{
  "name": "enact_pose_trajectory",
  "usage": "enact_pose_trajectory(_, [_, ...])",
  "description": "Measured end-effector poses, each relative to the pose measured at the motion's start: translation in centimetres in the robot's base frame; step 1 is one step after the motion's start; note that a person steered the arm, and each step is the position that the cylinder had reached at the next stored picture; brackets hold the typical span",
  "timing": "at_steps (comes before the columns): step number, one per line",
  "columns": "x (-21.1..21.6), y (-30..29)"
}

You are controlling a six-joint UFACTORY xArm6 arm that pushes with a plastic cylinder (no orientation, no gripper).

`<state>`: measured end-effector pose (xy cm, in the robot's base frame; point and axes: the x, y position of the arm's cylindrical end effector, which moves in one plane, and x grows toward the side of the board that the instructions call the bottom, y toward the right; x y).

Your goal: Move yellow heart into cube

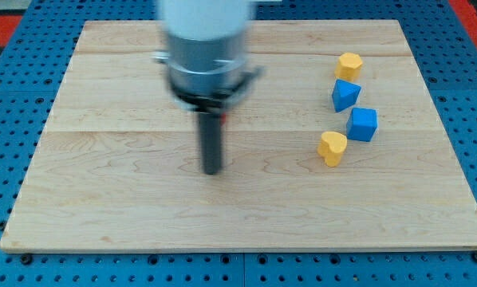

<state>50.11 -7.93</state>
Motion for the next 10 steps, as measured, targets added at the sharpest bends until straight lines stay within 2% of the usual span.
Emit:
enact_pose_trajectory(1, [-1.2, 7.7])
enact_pose_trajectory(2, [-0.3, 19.0])
enact_pose_trajectory(3, [0.6, 17.7])
enact_pose_trajectory(4, [-0.1, 20.7])
enact_pose_trajectory(5, [0.6, 21.3])
enact_pose_trajectory(6, [-1.2, 24.1])
enact_pose_trajectory(8, [-1.1, 23.3])
enact_pose_trajectory(9, [2.4, 18.4])
enact_pose_trajectory(10, [3.8, 13.5])
